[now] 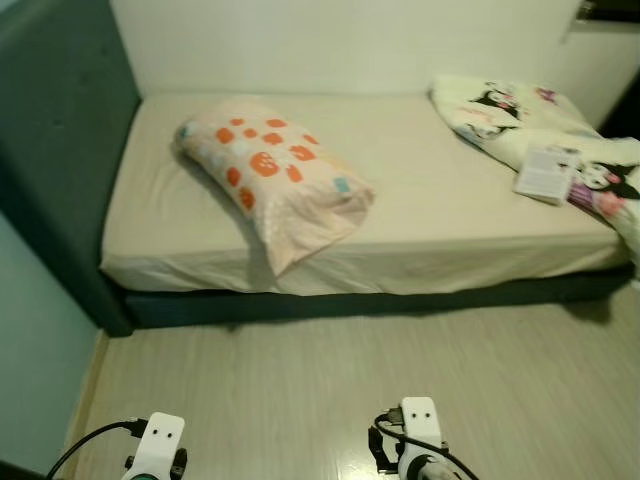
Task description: Clean up the room
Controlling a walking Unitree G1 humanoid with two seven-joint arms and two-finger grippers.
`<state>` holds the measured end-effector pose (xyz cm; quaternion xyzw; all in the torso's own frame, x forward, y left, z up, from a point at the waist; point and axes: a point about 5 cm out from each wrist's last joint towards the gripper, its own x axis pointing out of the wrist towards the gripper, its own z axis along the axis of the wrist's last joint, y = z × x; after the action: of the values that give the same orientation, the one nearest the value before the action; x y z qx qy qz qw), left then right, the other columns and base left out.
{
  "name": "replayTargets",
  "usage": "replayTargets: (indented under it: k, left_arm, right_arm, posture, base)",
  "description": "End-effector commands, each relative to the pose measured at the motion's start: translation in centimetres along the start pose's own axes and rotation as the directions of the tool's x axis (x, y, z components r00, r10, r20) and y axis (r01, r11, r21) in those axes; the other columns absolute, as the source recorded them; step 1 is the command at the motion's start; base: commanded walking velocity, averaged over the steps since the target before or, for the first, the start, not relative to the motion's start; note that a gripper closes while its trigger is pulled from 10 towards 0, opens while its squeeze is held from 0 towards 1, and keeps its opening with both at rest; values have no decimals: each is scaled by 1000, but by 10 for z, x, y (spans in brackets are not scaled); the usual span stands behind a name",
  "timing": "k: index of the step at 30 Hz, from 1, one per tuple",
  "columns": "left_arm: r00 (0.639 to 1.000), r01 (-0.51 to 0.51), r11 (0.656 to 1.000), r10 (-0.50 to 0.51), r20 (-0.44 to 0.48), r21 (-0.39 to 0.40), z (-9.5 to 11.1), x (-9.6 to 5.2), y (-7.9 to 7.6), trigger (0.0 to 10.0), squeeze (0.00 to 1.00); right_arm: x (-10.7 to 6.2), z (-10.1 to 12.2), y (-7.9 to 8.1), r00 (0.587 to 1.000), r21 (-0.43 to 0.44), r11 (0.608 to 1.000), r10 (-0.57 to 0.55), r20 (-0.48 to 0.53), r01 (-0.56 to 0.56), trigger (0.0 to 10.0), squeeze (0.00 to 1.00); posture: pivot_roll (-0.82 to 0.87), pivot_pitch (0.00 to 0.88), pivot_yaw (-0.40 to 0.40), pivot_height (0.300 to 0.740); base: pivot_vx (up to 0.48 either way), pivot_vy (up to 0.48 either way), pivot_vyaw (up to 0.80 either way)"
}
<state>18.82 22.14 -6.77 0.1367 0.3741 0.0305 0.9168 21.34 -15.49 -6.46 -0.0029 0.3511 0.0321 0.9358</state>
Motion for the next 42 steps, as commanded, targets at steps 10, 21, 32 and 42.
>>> replayTargets:
  k: [10, 21, 32, 42]
  left_arm:
    - [1000, -15, 1000, 15, -2, 7, 1, 1, 2, 10000, 0]
    - [1000, 13, 1000, -13, 12, 24, 5, 2, -1, 10000, 0]
    - [999, 38, 999, -38, 4, 34, 0, 0, -3, 10000, 0]
    - [999, 42, 998, -42, 9, 43, 1, 0, -3, 10000, 0]
  right_arm:
    - [1, 4, -2, 999, 65, 998, -13, 31, 10, 10000, 0]
    - [-1, 1, -11, 997, 78, 994, -77, 15, 76, 10000, 0]
    - [-2, 0, -16, 993, 72, 990, -121, 6, 121, 10000, 0]
    - [0, 3, -13, 994, 64, 992, -109, 16, 108, 10000, 0]
  posture:
    - [135, 40, 3, 740]
    - [133, 44, 4, 740]
    - [136, 47, 8, 740]
    - [136, 47, 7, 740]
  base:
    - [456, 0, 238]
    - [454, 0, -122]
    - [451, 0, -726]
    - [418, 0, 0]
